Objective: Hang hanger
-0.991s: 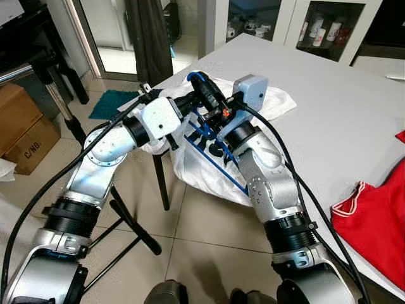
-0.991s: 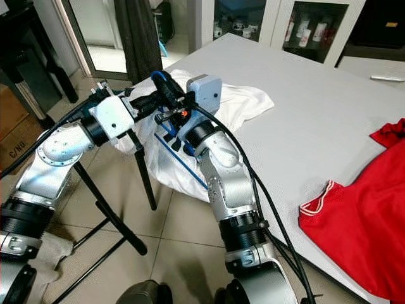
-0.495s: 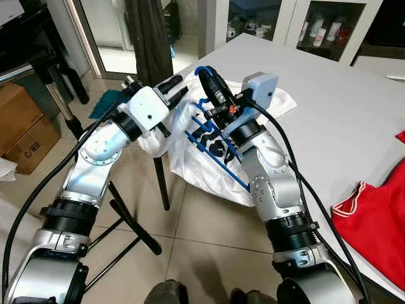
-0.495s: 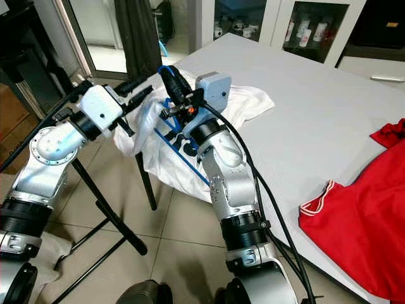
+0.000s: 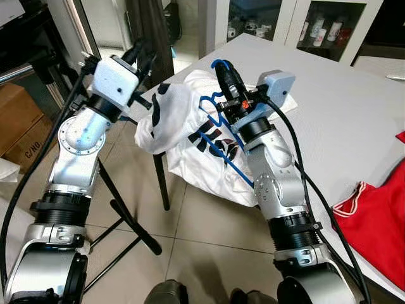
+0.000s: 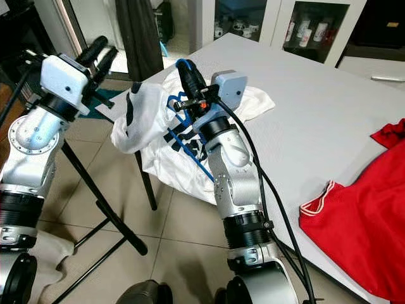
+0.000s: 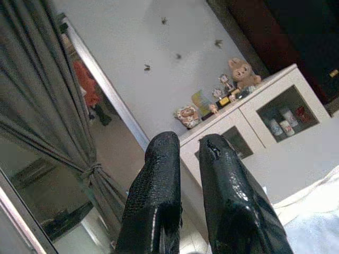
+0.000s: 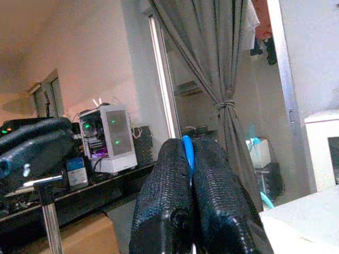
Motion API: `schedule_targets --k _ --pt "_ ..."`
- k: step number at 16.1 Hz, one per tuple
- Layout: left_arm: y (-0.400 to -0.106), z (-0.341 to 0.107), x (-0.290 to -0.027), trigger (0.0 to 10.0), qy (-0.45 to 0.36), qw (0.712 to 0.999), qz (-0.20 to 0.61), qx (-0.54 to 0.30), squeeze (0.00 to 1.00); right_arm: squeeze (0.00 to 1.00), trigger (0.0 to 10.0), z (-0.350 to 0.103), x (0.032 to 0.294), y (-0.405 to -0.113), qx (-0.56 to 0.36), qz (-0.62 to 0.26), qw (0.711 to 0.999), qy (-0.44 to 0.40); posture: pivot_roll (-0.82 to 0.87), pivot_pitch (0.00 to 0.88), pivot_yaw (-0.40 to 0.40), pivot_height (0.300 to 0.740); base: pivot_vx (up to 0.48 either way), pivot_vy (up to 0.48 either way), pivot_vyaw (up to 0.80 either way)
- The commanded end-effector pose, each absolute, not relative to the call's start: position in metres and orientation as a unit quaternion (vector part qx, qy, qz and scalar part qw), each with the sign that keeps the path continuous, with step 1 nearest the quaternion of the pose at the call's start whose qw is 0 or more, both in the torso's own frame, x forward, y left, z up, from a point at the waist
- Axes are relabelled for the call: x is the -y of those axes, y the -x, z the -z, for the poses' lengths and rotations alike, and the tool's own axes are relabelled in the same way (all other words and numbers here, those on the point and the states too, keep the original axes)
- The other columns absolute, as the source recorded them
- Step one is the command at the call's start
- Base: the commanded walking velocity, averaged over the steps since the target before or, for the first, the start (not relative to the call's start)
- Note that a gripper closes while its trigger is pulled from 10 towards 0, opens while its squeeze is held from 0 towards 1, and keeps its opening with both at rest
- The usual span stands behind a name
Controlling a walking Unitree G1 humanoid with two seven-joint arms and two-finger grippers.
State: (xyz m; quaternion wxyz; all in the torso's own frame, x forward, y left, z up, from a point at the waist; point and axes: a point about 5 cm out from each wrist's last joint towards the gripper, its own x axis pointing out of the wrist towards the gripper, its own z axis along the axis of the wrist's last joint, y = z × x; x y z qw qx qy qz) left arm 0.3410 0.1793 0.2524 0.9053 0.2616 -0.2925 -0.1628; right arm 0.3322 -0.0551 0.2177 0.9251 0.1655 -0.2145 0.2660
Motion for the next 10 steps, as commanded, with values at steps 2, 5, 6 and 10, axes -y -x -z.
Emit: schedule_targets --k 2,5,6,10 --pt "-0.336 -0.238 -0.188 10.0 -0.23 0.92 0.171 0.266 0.0 0.0 10.0 -0.235 0.055 -0.333 0.25 -0.248 0.915 -0.198 0.0 0.0 0.045 0.74 0.0 0.0 0.0" --pt "-0.328 -0.206 -0.186 10.0 -0.228 0.929 0.191 0.218 0.0 0.0 10.0 -0.254 0.067 -0.335 0.28 -0.224 0.909 -0.213 0.01 0.0 0.04 0.74 0.0 0.0 0.0" --pt "-0.326 -0.198 -0.181 10.0 -0.224 0.93 0.206 0.205 0.0 0.0 10.0 -0.259 0.07 -0.336 0.288 -0.219 0.907 -0.216 0.01 0.0 0.039 0.74 0.0 0.0 0.0" --pt "-0.328 -0.186 -0.168 10.0 -0.21 0.933 0.224 0.188 0.0 0.0 10.0 -0.275 0.074 -0.337 0.307 -0.214 0.9 -0.225 0.0 0.0 0.038 0.74 0.0 0.0 0.0"
